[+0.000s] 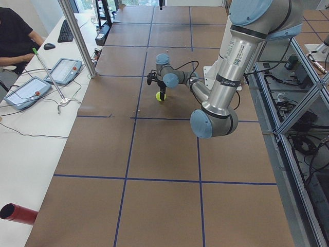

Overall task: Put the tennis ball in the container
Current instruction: 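Lower the left gripper and close it around the tennis ball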

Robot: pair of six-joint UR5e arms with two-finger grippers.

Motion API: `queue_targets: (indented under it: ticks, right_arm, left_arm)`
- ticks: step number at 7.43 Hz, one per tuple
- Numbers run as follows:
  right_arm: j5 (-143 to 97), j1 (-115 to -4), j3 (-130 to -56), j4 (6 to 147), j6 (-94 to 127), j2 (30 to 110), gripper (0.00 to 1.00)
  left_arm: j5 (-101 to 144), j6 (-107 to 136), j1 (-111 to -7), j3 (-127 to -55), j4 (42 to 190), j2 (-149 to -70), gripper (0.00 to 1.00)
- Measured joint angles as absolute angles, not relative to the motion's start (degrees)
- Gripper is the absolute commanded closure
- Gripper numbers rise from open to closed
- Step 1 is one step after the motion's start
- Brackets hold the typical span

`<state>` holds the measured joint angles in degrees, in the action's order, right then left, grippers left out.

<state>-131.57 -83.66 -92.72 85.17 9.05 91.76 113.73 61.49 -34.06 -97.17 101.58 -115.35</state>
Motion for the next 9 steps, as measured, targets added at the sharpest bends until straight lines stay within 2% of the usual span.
queue_targets:
  ticks: [9]
  right_arm:
    - [-131.6, -83.7, -92.7, 85.2, 9.1, 91.8, 0.00]
  left_arm:
    - [113.6, 60.2, -36.4, -93.6, 105.6, -115.3, 0.02]
